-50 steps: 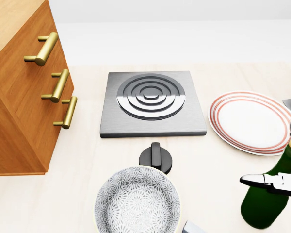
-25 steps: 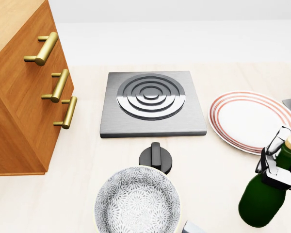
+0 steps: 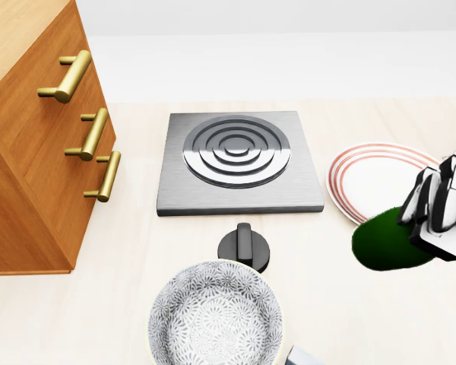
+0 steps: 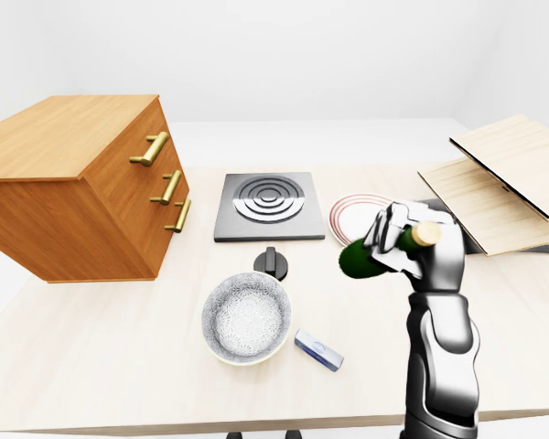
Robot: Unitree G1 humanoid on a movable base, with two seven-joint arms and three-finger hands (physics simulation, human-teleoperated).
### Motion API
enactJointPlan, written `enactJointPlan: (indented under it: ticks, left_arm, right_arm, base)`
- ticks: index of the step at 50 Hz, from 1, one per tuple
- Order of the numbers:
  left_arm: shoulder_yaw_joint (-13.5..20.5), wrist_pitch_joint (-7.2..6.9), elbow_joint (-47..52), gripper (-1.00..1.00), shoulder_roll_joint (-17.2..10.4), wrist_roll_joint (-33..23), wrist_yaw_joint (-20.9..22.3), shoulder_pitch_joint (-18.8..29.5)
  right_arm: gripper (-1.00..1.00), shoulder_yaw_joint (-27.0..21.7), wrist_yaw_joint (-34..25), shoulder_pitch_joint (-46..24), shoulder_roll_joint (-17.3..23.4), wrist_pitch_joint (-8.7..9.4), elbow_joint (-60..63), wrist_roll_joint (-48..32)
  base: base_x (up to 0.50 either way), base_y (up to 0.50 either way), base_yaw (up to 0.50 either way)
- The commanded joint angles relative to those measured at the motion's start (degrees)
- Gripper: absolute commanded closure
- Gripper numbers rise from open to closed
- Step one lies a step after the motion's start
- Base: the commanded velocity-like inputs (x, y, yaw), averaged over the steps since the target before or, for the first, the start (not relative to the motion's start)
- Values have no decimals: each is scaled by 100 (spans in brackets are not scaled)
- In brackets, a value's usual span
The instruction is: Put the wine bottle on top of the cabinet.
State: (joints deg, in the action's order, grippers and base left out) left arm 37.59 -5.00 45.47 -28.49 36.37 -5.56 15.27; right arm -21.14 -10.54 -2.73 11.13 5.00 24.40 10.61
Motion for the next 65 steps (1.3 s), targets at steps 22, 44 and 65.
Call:
enactJointPlan:
  ticks: [22, 44, 65]
  left_arm:
    - [-175, 0, 141, -100, 145, -92, 48, 22]
    - [-1622, 0, 979, -100, 622, 926, -1299, 1607]
    - [-3374, 0, -412, -100, 737, -1058, -562, 2676]
  right_arm:
    - [100, -460, 976, -2358, 1195, 0, 2514, 1624]
    - [99, 69, 1403, -3157, 1395, 0, 2022, 1960]
    - [99, 594, 1170, -3221, 880, 0, 1967, 1392]
  base:
    - [0, 0, 0]
    - [0, 0, 0]
    - [0, 0, 0]
